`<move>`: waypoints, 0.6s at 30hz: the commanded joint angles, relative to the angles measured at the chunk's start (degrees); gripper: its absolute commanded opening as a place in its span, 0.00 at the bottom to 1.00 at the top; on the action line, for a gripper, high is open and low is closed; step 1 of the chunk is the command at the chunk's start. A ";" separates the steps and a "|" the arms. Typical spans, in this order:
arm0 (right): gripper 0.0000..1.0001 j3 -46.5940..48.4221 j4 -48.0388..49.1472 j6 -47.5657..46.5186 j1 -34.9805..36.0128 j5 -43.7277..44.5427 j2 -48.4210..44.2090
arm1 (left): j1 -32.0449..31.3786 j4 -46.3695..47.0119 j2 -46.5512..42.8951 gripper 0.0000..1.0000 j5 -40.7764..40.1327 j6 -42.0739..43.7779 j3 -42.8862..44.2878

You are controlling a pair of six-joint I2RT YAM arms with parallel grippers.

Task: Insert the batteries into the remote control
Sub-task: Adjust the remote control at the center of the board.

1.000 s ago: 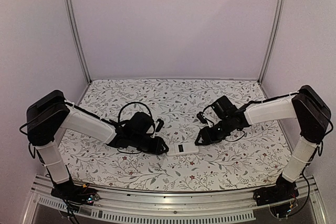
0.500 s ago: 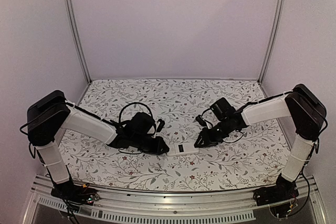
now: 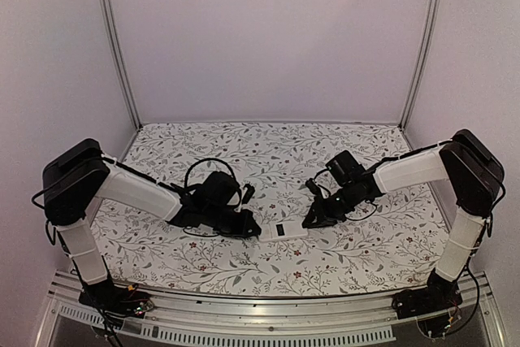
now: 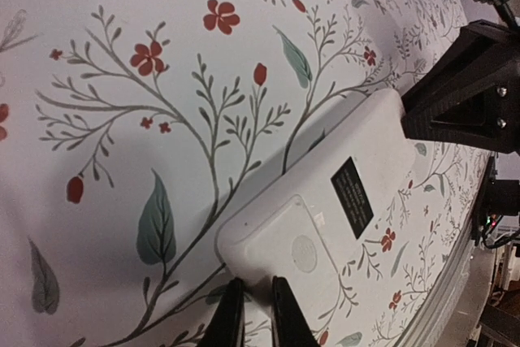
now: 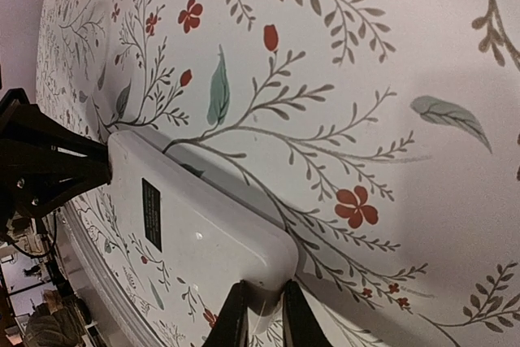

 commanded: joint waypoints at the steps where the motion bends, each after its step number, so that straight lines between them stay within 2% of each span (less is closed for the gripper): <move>1: 0.09 1.43 8.25 0.10 4.78 -4.48 4.71 | -5.26 5.74 8.61 0.10 12.05 1.30 1.60; 4: 0.08 0.93 7.75 0.01 3.72 -4.23 4.16 | -4.88 4.31 7.29 0.11 11.34 1.62 1.12; 7: 0.11 -1.13 7.78 0.39 0.60 -3.76 2.38 | -2.47 2.34 2.95 0.19 8.43 2.74 -1.12; 12: 0.27 -3.84 5.98 -0.44 -3.21 -3.13 -2.45 | 1.34 -5.53 -4.39 0.40 3.29 8.71 -0.97; 18: 0.41 -5.26 3.93 -1.36 -6.32 -3.17 -6.84 | 3.12 -15.30 -8.05 0.56 -0.30 15.75 3.95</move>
